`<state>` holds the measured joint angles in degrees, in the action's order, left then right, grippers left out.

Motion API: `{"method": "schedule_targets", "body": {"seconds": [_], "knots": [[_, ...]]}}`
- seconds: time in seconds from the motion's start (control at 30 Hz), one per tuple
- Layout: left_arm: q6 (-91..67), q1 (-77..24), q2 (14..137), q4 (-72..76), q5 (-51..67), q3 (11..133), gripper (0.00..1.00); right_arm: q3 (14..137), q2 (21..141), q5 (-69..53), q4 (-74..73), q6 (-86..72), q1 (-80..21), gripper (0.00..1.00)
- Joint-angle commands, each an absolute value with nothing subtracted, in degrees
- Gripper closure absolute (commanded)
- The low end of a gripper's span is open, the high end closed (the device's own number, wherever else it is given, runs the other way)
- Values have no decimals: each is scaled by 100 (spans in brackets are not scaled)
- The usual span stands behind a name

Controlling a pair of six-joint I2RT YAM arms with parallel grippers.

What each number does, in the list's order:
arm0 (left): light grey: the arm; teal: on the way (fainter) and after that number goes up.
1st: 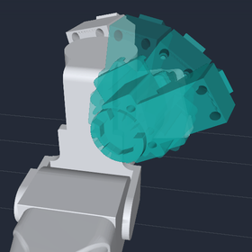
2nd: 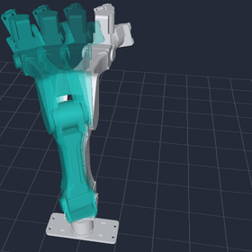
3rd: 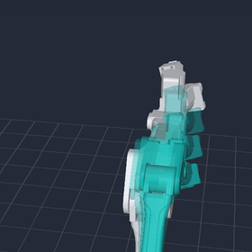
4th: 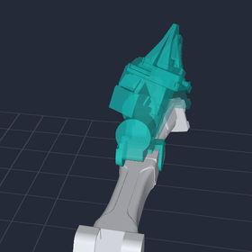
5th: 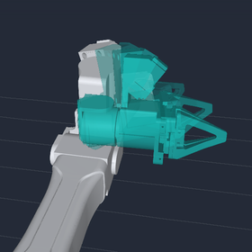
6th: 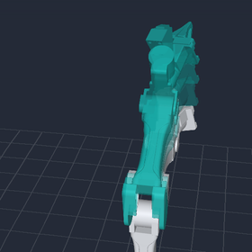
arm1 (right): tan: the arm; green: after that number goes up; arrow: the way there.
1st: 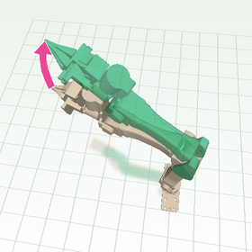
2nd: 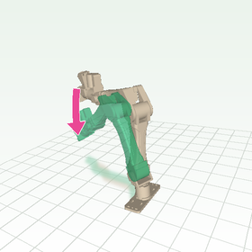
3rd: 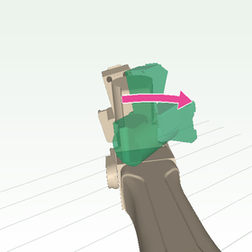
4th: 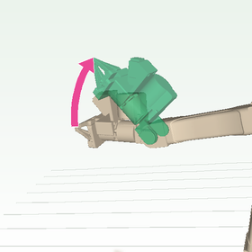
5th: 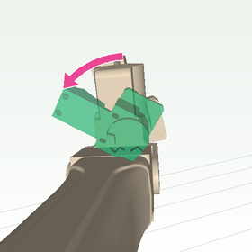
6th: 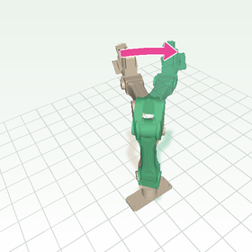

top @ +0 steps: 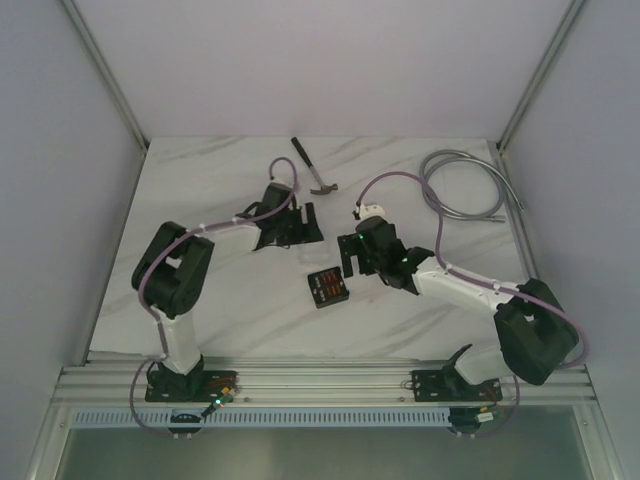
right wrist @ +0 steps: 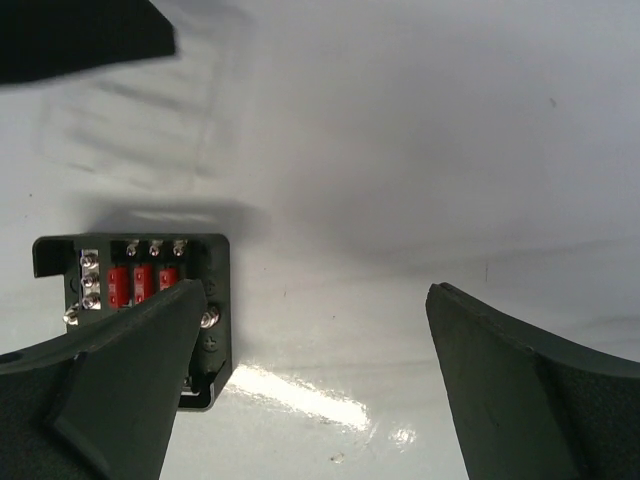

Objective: Snap on the fuse box
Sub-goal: Move the fuse box cover to the center of the board.

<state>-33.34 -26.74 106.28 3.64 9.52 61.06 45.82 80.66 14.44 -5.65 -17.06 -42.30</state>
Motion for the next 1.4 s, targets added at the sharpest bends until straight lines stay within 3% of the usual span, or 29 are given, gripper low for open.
{"method": "schedule_targets", "body": {"seconds": [0.0,0.2,0.5,0.73,1.0,1.37], "knots": [[-3139,-3094,11235,367,1498,6790,18,4658,7989,816,-235,-1707,-3866,1],[-3134,-3289,11629,362,1622,7390,16,4643,8052,-546,206,-1808,-3181,4],[-3215,-2901,10224,337,440,6401,5,6103,9325,-905,-600,-829,-3133,10],[-3537,-2374,9109,242,-255,5070,3,6861,10102,-401,-875,155,-3538,0],[-3584,-2147,7819,188,-861,4033,1,7681,10851,14,-1215,989,-4034,0],[-3551,-2101,7714,175,-880,3852,0,8317,11703,699,-1526,1107,-4289,0]]}}
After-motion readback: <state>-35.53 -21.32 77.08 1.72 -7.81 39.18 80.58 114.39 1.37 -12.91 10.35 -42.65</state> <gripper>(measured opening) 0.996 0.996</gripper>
